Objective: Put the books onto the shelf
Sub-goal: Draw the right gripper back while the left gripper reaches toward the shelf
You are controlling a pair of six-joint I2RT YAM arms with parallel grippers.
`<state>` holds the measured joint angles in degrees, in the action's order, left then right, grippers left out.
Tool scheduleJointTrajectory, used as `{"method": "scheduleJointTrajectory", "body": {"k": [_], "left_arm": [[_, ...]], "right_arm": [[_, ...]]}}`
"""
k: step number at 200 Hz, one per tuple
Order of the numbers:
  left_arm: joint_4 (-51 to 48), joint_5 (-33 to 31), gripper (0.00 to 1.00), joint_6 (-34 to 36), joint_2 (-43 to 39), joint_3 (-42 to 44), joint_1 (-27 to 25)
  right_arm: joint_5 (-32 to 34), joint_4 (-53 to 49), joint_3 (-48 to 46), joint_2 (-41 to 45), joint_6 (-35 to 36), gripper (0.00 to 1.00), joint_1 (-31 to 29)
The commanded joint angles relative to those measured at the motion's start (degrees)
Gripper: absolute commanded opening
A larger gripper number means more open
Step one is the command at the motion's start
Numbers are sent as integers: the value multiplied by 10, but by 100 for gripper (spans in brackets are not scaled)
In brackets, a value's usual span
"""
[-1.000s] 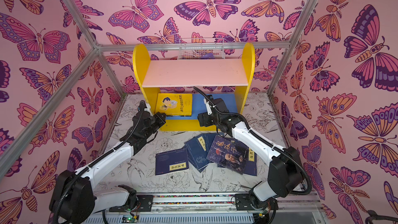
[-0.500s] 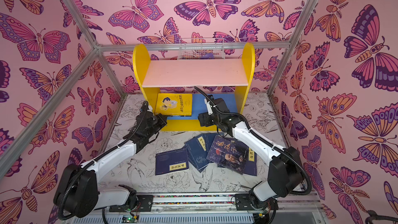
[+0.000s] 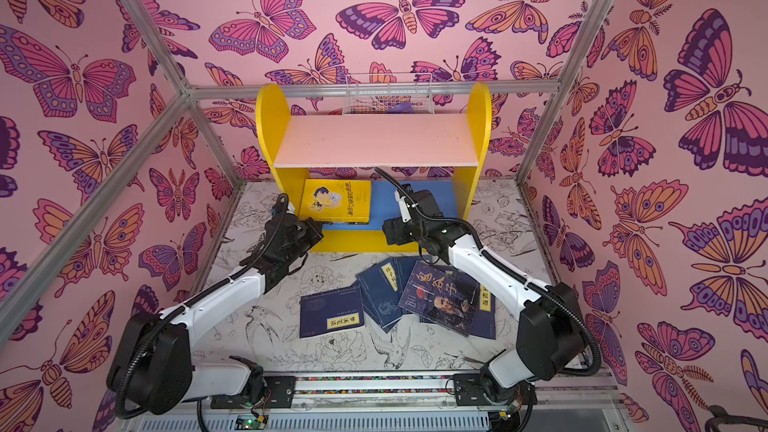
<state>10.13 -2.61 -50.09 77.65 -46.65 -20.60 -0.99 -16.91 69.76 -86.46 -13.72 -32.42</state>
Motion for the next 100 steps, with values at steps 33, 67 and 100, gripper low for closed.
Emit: {"method": "scheduleJointTrajectory", "body": {"k": [33,67,100], "left_arm": [[11,12,0,14,24,-25,8],[9,-16,0,36,-17,4,-24],[-7,-49,0,40,-86,38,-75]], "right_arm": [[22,6,-21,21,-31,89,5],[62,4,-90,77,-82,89,13],[72,-90,-155,154,-154,90,43]]}}
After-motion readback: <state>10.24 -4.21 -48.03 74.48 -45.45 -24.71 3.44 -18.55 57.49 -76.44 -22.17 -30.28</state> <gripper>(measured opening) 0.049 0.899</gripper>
